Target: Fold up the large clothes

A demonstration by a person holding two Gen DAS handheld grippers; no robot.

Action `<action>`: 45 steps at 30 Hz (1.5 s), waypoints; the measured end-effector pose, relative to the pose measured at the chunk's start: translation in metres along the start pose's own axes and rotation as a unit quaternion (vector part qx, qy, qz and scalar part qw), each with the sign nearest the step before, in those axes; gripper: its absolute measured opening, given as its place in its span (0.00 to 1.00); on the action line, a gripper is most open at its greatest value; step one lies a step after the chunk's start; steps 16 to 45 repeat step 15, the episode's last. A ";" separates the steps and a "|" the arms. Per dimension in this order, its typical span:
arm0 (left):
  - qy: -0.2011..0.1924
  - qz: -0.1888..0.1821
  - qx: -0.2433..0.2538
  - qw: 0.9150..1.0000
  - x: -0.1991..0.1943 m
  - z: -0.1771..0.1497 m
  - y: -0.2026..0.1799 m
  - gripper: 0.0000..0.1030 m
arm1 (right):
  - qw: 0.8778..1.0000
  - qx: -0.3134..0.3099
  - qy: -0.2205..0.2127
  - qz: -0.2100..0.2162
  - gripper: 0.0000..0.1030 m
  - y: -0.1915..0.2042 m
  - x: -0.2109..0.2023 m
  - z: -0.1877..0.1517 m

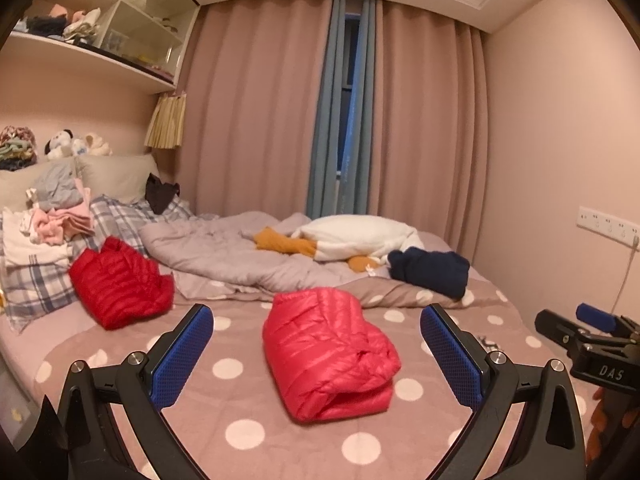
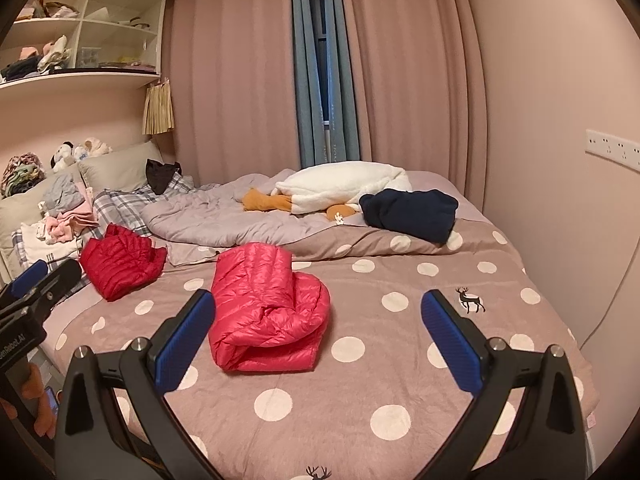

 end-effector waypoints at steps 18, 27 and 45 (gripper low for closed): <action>-0.010 0.015 0.002 1.000 0.043 -0.005 0.006 0.99 | 1.000 0.003 0.006 -0.015 1.00 -0.004 0.045 0.001; -0.010 0.015 0.002 1.000 0.043 -0.005 0.006 0.99 | 1.000 0.003 0.006 -0.015 1.00 -0.004 0.045 0.001; -0.010 0.015 0.002 1.000 0.043 -0.005 0.006 0.99 | 1.000 0.003 0.006 -0.015 1.00 -0.004 0.045 0.001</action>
Point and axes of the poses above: each gripper's, at about its wrist camera, not at the fingertips, and x roughly the way its jaws point, y to its left, z to its top, the point moved 7 cm from there along x, roughly the way its jaws point, and after that the axes turned 13 degrees about y, right-handed, at the moved point
